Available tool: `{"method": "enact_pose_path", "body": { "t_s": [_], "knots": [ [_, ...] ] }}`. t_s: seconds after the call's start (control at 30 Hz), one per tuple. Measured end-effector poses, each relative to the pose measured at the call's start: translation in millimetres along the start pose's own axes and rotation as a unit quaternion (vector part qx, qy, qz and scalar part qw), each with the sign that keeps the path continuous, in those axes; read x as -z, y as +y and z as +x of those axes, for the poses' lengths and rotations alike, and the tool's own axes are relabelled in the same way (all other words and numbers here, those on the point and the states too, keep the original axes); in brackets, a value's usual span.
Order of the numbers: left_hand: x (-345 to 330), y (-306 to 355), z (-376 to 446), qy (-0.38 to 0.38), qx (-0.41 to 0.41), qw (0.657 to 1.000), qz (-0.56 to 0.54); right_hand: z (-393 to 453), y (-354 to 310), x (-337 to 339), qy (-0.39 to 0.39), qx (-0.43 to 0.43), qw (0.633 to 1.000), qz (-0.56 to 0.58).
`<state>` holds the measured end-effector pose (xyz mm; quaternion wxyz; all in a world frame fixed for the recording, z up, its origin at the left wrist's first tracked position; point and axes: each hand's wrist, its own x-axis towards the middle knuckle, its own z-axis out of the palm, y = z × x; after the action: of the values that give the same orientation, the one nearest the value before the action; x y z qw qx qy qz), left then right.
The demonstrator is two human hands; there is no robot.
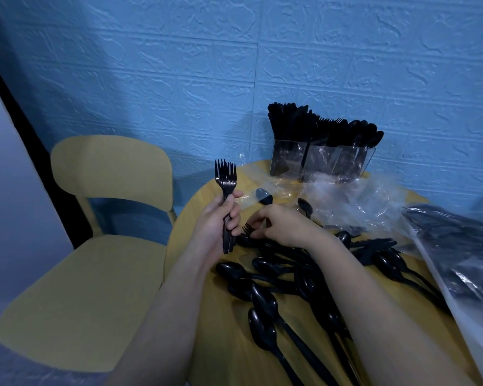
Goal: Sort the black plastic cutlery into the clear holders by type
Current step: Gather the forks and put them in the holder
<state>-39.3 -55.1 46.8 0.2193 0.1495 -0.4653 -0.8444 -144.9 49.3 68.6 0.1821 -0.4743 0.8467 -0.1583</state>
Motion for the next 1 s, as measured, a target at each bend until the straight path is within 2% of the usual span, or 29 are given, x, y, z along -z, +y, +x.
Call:
{"method": "enact_pose_path", "body": {
  "t_s": [0.13, 0.27, 0.4, 0.47, 0.53, 0.63, 0.73, 0.9, 0.97, 1.0],
  "knots": [
    [-2, 1, -2, 0.003, -0.002, 1.0, 0.011, 2, 3, 2, 0.031, 0.003, 0.997, 0.064],
    [-3, 1, -3, 0.01, -0.005, 1.0, 0.025, -2, 9, 24, 0.159, -0.001, 0.975, 0.155],
    [-5, 0, -3, -0.01, 0.001, 1.0, 0.006, -20, 0, 52, 0.326, 0.047, 0.907, 0.263],
    [-6, 0, -5, -0.03, 0.002, 1.0, -0.001, -27, -7, 60, 0.366, 0.077, 0.873, 0.314],
    [-7, 0, -6, -0.051, -0.003, 0.999, 0.013, -29, -12, 59, 0.349, 0.091, 0.871, 0.334],
    [-8, -1, -9, -0.085, -0.002, 0.996, 0.037, -23, -17, 47, 0.315, 0.077, 0.898, 0.297],
    [-8, -1, -12, -0.121, 0.014, 0.991, 0.055, -14, -19, 35, 0.336, 0.06, 0.904, 0.258],
    [-4, -4, -8, -0.13, 0.007, 0.986, 0.108, -9, -21, 26, 0.329, 0.063, 0.923, 0.191],
    [-3, -4, -6, -0.109, -0.002, 0.988, 0.107, -11, -15, 30, 0.283, 0.062, 0.944, 0.16],
    [-3, -4, -5, -0.092, -0.004, 0.991, 0.1, -12, -10, 33, 0.233, 0.064, 0.962, 0.129]
  ]
}}
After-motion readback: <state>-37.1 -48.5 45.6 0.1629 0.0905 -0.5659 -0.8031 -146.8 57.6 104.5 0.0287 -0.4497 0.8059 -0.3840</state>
